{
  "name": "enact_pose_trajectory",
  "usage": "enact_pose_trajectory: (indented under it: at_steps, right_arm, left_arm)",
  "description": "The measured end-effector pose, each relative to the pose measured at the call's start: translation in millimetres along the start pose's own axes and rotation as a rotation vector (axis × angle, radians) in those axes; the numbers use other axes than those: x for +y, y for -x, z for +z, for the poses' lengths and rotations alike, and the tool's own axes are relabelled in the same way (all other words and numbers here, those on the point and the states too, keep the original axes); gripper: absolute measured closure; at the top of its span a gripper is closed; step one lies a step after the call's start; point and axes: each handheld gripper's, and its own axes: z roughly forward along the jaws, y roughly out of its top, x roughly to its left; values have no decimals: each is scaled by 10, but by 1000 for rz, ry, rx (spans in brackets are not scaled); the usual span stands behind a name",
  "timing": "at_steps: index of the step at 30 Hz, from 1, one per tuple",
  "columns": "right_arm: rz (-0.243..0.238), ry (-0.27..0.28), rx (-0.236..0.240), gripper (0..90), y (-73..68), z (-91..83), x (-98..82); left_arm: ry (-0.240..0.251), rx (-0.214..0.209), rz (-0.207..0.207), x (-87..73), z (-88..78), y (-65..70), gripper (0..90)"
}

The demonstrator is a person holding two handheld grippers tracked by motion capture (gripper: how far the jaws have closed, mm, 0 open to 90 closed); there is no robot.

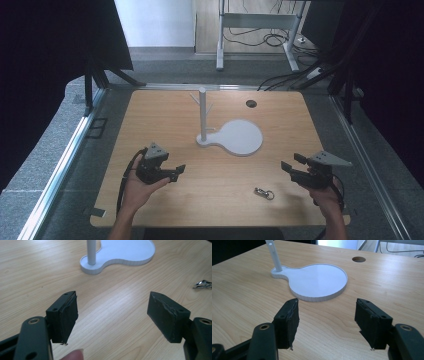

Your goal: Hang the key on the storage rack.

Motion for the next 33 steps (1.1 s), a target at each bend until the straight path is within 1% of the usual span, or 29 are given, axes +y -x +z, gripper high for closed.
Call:
enact_pose_trajectory:
  at_steps: [3, 7, 10, 14, 17, 19, 21, 24, 26, 28, 30, 32, 33]
  right_arm:
    - [-9, -5, -11, 375, 20, -13, -22]
    - [-11, -8, 4, 395, 25, -46, -71]
    - [-19, -22, 0, 398, 12, -63, -73]
    - [-17, -5, 6, 399, -25, -115, -44]
    - [-24, -6, 2, 399, -32, -118, -37]
    - [-20, -9, 10, 400, -17, -108, -41]
    - [-16, -21, 10, 408, 5, -89, -55]
    - [-5, -32, 10, 426, 42, -70, -58]
    - [3, -32, 15, 442, 44, -55, -58]
    - [-12, -57, 17, 450, 20, -30, -71]
    - [-36, -87, 2, 463, -20, -8, -68]
    - [-48, -94, 10, 479, -59, -6, -39]
    - [-49, -95, 12, 485, -79, -5, -19]
  left_arm:
    - [1, 3, -2, -10, 17, 9, 257]
    - [3, 4, -6, -39, 40, 15, 254]
    - [11, 0, -4, -38, 28, 10, 256]
    - [20, 6, 3, -56, -16, -7, 260]
    - [7, 5, -1, -80, -31, -36, 260]
    - [1, 6, -4, -87, -35, -49, 273]
    - [-21, 0, -11, -91, -37, -94, 277]
    - [-22, -19, -19, -104, -69, -103, 285]
    - [-25, -16, -20, -112, -84, -106, 285]
    - [-23, -16, -16, -112, -97, -98, 285]
    - [-15, -22, -13, -108, -116, -81, 283]
    - [-15, -39, -5, -85, -154, -78, 278]
    - [-7, -45, -2, -64, -186, -86, 275]
